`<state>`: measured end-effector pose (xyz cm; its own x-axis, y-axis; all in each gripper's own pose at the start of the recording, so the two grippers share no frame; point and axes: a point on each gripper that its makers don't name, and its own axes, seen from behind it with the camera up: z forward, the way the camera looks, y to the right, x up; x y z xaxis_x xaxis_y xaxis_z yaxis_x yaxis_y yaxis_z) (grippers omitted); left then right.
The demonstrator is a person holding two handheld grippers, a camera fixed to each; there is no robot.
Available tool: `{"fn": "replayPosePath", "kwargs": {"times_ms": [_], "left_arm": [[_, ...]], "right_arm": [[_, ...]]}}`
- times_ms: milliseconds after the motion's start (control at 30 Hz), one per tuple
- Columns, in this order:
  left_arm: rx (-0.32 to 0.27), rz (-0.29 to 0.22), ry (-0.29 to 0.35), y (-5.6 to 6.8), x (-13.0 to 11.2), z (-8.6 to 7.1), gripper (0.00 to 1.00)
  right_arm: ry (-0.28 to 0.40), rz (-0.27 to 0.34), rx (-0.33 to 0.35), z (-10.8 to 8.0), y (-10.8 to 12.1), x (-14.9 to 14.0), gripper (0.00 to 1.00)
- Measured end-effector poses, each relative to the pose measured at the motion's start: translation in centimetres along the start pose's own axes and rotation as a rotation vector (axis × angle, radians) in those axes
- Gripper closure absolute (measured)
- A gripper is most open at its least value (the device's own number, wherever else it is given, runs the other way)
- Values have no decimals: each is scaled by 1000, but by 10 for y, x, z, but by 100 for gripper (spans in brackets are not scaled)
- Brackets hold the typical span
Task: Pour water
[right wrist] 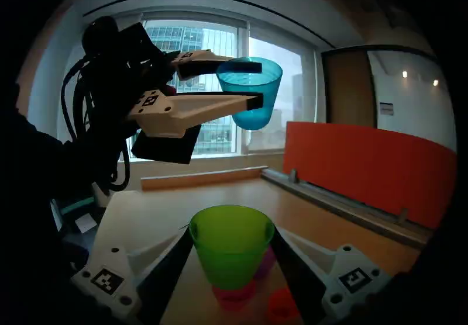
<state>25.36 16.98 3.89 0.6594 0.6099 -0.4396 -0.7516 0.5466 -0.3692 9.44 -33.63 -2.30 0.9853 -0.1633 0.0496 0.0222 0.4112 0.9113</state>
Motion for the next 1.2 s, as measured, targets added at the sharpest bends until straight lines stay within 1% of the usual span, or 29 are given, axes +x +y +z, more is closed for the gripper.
{"fn": "replayPosePath", "kwargs": {"times_ms": [367,567,800,1200], "left_arm": [[4,99,-1,0,8,3,13],[8,143,-5,1,12,4,13],[7,172,-3,2,15,5,13],[14,208,-6,0,18,5,13]], "right_arm": [[-1,3,7,1,0,0,8],[-1,1,10,2,0,-1,8],[2,5,11,4,0,-1,8],[3,1,13,3,0,1,8]]}}
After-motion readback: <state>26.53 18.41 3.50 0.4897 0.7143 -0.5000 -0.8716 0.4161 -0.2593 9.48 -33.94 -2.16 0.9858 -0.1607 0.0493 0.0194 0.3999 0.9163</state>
